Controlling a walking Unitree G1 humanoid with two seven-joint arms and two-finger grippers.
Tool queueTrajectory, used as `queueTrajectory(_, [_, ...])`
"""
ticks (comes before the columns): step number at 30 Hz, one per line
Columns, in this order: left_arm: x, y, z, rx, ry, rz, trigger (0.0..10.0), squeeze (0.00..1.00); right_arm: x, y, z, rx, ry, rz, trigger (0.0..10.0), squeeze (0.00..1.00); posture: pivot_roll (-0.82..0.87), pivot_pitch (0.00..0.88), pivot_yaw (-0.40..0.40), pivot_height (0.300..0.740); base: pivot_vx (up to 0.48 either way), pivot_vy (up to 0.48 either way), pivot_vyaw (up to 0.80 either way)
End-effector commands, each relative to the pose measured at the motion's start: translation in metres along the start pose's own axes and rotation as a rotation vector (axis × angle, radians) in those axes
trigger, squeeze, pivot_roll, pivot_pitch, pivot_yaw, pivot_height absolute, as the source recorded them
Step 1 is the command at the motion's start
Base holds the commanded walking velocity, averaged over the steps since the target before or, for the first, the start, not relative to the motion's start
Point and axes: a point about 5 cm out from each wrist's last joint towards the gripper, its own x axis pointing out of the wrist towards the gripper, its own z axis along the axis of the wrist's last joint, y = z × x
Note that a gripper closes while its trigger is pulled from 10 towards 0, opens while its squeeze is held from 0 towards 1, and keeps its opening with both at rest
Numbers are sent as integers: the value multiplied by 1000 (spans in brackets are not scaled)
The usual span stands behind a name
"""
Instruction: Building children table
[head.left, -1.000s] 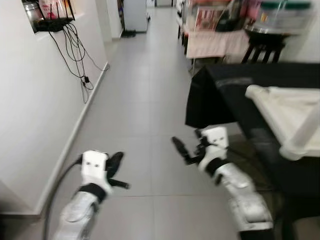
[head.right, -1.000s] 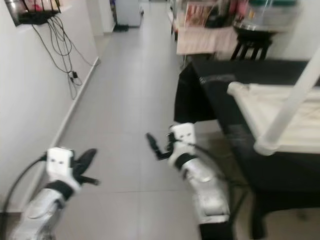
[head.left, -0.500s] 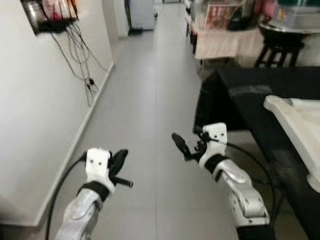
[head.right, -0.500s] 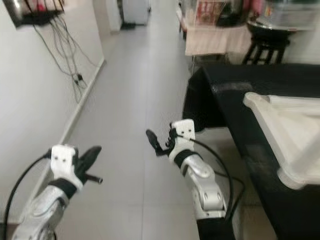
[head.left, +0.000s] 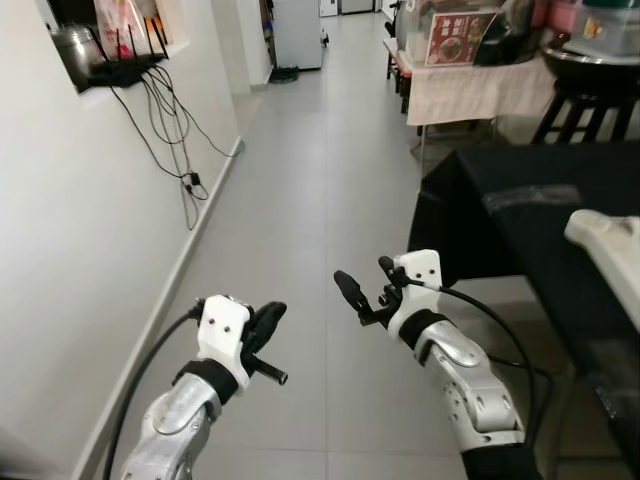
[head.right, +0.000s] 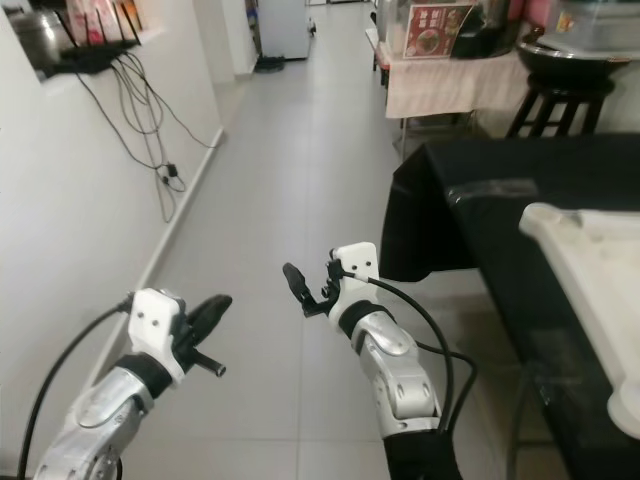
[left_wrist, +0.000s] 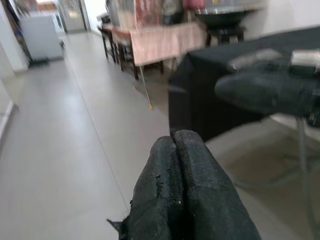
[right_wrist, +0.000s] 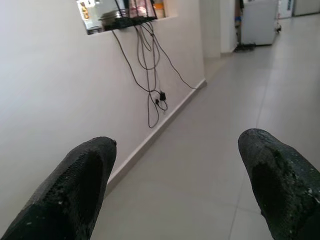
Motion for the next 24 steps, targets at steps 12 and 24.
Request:
queueTrajectory(12, [1,21,-19,-6,91,47,10000,0,6,3,2,4,-9,-7,10000,0,-92,0,46,740,290,0,0])
queueTrajectory(24, [1,30,-21,-26,94,54,10000,0,9,0,0,-10,3,-16,10000,0,-87,0,51,740,292,0,0])
